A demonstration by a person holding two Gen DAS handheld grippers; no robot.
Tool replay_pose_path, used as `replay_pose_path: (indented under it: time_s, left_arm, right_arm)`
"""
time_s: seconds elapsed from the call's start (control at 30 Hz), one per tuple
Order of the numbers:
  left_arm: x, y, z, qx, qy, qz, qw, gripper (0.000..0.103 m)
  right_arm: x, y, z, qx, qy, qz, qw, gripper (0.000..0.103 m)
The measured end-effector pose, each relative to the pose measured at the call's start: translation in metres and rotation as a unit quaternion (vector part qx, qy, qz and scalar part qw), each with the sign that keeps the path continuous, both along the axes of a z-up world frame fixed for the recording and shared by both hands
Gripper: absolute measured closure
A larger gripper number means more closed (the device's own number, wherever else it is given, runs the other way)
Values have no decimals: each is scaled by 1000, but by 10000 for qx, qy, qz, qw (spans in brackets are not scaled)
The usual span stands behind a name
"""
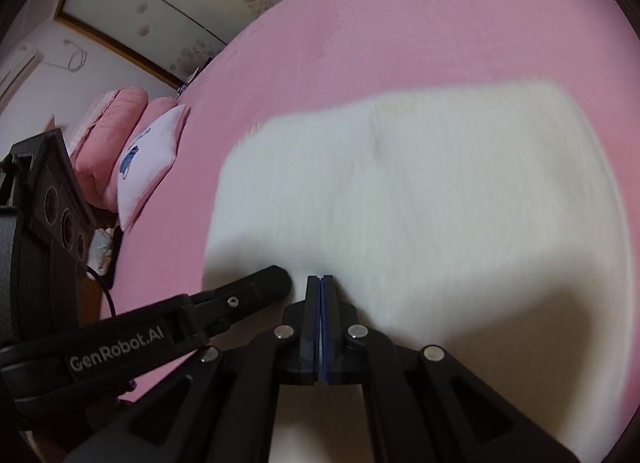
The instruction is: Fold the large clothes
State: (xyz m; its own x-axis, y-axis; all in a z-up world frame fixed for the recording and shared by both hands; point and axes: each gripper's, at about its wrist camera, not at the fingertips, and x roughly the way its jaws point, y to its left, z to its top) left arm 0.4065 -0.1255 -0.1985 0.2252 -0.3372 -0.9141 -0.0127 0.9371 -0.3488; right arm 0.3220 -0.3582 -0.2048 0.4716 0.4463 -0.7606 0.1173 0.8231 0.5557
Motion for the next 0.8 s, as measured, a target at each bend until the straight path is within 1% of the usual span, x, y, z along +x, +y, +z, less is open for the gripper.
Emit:
replay_pose_path:
  time_s: [0.07,0.1,0.13,0.2,0.23,0.27,0.3,0.33,0.37,0.4,0.47,0.5,0.53,0.57,0.63,0.67,0.73,0.8]
  left_arm:
    - [13,-3,-8,255,-278,-83,9993,101]
    - [21,-7,-13,494,-443,-158,9977,101]
    - [27,-9,-18,697,-523,-217,9960,101]
    - [32,-13,-28,1050,-629,-438,9915,101]
    - [34,-12,-31,1134,-649,-466,9903,102]
    - [36,-8,-32,1068,-611,-387,9916,102]
    - [37,-4,-33,980,-594,-333,9929,102]
    - [38,0,-33,888,-594,-342,9937,102]
    - [35,2,-33,829,-615,-398,9939,102]
    - [34,6,-34,812,-641,-472,9935,102]
    - [29,16,-32,854,-694,-617,9920,102]
    - [27,26,-30,876,-728,-629,9915,102]
    - [32,25,-30,874,-756,-635,9913,102]
    - [29,31,-26,885,-790,-639,9909,102]
    - [25,34,-24,1023,-881,-670,9886,102]
    - [22,35,-21,1091,-926,-679,9874,102]
    - [13,35,-12,1183,-950,-598,9866,102]
    - [12,29,-10,1250,-945,-447,9866,102]
  right_arm:
    - [23,-6,-5,-161,-173,107,9997,103]
    - [31,-7,-7,-259,-227,163,9993,103]
    - [38,-10,-10,-385,-249,222,9987,103]
    - [52,-17,-19,-434,-171,397,9981,103]
    - [54,-23,-24,-336,-43,360,9988,103]
    - [56,-29,-27,-230,81,304,9992,103]
    - [56,-32,-27,-202,109,270,9994,103]
    - [56,-31,-25,-305,95,247,9992,103]
    - [54,-32,-22,-510,43,241,9984,103]
    - [52,-36,-20,-596,-2,261,9979,103]
    - [49,-43,-20,-675,-17,216,9975,103]
    - [46,-51,-18,-830,-5,61,9965,103]
    - [41,-56,-16,-1103,-10,-136,9938,103]
    - [36,-69,-15,-1152,-10,-312,9928,103]
    - [29,-84,-16,-959,97,-487,9942,103]
    - [26,-86,-12,-1081,116,-493,9929,103]
    - [18,-85,-5,-1420,118,-537,9883,103]
    - [8,-84,-2,-1436,186,-634,9874,103]
